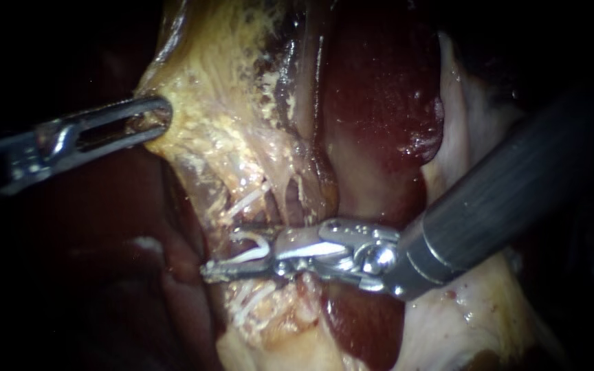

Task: Clipping third clip right tube

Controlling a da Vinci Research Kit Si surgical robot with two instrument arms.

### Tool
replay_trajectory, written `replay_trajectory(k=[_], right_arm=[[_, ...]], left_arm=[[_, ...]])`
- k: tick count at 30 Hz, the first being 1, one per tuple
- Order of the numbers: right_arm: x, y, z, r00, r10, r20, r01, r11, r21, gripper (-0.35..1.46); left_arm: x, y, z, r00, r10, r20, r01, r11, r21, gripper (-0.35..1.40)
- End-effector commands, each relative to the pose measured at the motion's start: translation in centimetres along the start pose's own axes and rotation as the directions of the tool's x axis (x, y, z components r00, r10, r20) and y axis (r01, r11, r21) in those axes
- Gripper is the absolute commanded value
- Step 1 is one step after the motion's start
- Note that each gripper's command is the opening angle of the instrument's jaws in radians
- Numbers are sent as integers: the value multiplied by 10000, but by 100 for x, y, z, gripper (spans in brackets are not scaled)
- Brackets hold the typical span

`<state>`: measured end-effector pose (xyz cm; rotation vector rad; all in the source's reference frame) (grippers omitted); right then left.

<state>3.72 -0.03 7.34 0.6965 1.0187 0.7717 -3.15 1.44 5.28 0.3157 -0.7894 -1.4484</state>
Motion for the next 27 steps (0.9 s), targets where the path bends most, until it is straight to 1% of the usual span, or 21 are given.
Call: replay_trajectory(k=[1,3,7,10,12,14,15,19,23,26,27], right_arm=[[4,-4,-7,10000,22,71,-24,9997,234,60],[10,-10,-20,10000,-1,100,-2,9995,307,60],[24,-22,-55,9999,-83,140,76,9988,494,60],[34,-25,-83,9999,-114,118,106,9976,678,60],[40,-24,-96,9999,-126,6,125,9979,643,60],[45,-20,-109,9998,-123,-154,132,9984,559,60],[46,-18,-113,9997,-162,-166,171,9985,528,60],[44,-3,-114,9995,-249,-219,257,9989,385,60],[31,16,-103,9992,-304,-257,311,9991,279,60],[19,32,-90,9989,-376,-291,382,9991,187,60],[15,36,-86,9989,-400,-243,404,9991,145,60]], left_arm=[[0,1,0,10000,-1,8,1,10000,0,-35],[0,2,-1,10000,-2,10,2,10000,-4,-35],[-2,5,-3,10000,-16,32,16,10000,2,-35],[-4,8,-6,10000,-32,76,32,10000,-36,-35],[-7,12,-9,10000,-48,82,49,10000,-72,-35],[-10,15,-12,9999,-81,128,81,9999,-64,-35],[-11,15,-13,9998,-98,155,99,9999,-65,-35],[-13,16,-16,9996,-193,192,195,9998,-93,-35],[-12,14,-18,9996,-205,203,207,9997,-116,-35],[-13,13,-20,9995,-220,232,222,9997,-115,-35],[-13,13,-21,9996,-162,231,165,9998,-118,-35]])
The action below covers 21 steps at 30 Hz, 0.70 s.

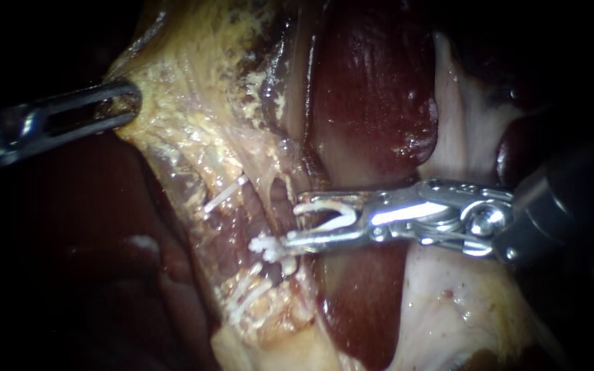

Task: Clipping third clip right tube

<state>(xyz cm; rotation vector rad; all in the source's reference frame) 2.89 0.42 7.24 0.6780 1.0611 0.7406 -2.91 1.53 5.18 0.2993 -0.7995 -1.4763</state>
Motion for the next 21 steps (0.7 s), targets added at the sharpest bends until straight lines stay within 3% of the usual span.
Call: replay_trajectory(k=[1,6,11,21], right_arm=[[-3,4,3,9999,-21,133,22,10000,-64,60],[-17,16,19,9997,-112,231,117,9997,-224,60],[-19,18,35,9995,-126,279,126,9999,-6,60],[-22,20,56,9968,733,-312,-688,9895,1269,60]], left_arm=[[0,1,-1,10000,22,18,-22,10000,-1,-35],[-2,5,-5,10000,21,3,-21,10000,6,-35],[-4,6,-6,10000,0,27,0,10000,2,-35],[-4,7,-7,10000,-15,42,16,10000,-29,-35]])
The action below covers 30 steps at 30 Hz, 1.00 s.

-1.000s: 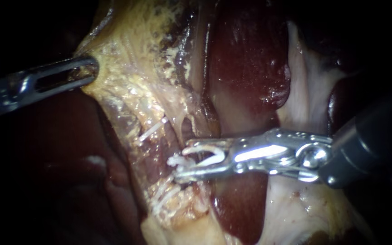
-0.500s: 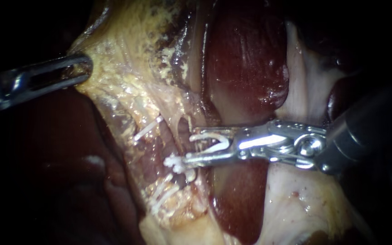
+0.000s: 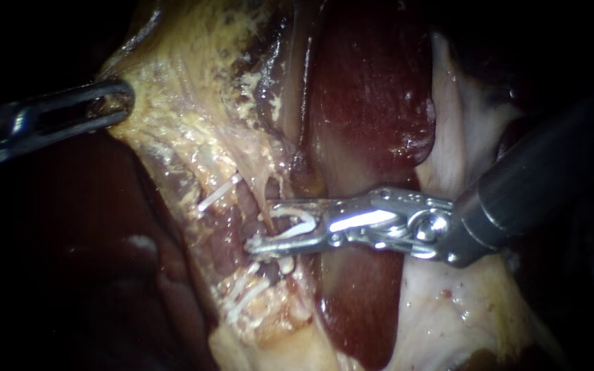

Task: Clipping third clip right tube

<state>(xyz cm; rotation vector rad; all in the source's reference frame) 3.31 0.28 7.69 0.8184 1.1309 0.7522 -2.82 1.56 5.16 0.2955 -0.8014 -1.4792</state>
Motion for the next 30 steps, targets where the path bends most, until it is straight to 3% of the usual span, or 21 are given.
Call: replay_trajectory(k=[1,6,11,30], right_arm=[[0,0,0,9999,163,-34,-162,9998,136,60],[0,0,0,9965,795,-247,-772,9934,852,60],[1,-1,3,9919,1222,-337,-1174,9858,1200,60],[1,2,16,9913,1257,-398,-1198,9848,1256,58]], left_arm=[[0,0,0,10000,-5,3,5,10000,-16,-35],[0,0,0,10000,-12,10,12,10000,-30,-35],[-1,5,1,10000,-16,12,16,10000,-39,-35],[-3,11,2,10000,-39,36,40,10000,-90,-35]])
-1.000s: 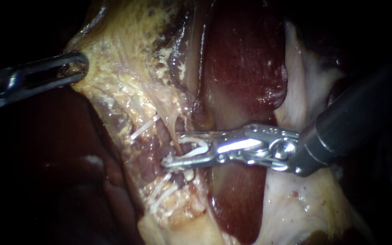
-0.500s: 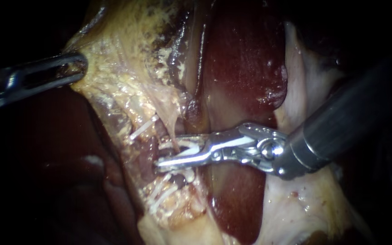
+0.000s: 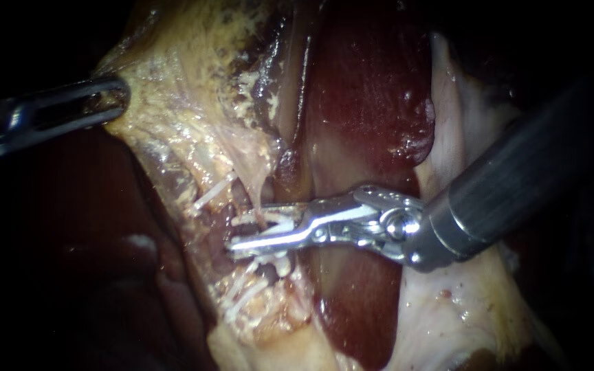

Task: Clipping third clip right tube

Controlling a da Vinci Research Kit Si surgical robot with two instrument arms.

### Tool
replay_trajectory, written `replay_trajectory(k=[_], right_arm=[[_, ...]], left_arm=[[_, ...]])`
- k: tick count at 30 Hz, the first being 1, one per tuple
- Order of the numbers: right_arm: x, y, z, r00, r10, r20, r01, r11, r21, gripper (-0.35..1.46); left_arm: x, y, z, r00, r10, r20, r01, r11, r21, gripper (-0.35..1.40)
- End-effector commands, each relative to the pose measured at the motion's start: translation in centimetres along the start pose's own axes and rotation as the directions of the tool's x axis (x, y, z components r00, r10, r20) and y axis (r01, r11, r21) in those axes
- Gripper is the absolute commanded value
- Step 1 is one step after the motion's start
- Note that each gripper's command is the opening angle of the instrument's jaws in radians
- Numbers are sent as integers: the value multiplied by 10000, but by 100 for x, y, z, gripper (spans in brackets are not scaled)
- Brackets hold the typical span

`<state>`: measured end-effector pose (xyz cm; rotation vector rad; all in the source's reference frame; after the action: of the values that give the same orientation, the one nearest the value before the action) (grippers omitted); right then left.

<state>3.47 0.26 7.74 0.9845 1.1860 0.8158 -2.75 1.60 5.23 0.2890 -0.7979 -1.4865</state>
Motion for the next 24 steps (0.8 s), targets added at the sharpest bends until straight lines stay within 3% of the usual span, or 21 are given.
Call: replay_trajectory(k=[1,11,24], right_arm=[[0,0,0,10000,-9,11,9,10000,17,58],[1,1,0,10000,-11,17,10,10000,26,51],[4,12,-4,10000,58,-64,-58,9999,-87,43]], left_arm=[[0,0,0,10000,1,3,-1,10000,-12,-35],[0,1,-1,10000,-3,6,3,10000,-20,-35],[0,1,-1,10000,-9,10,9,10000,-30,-35]])
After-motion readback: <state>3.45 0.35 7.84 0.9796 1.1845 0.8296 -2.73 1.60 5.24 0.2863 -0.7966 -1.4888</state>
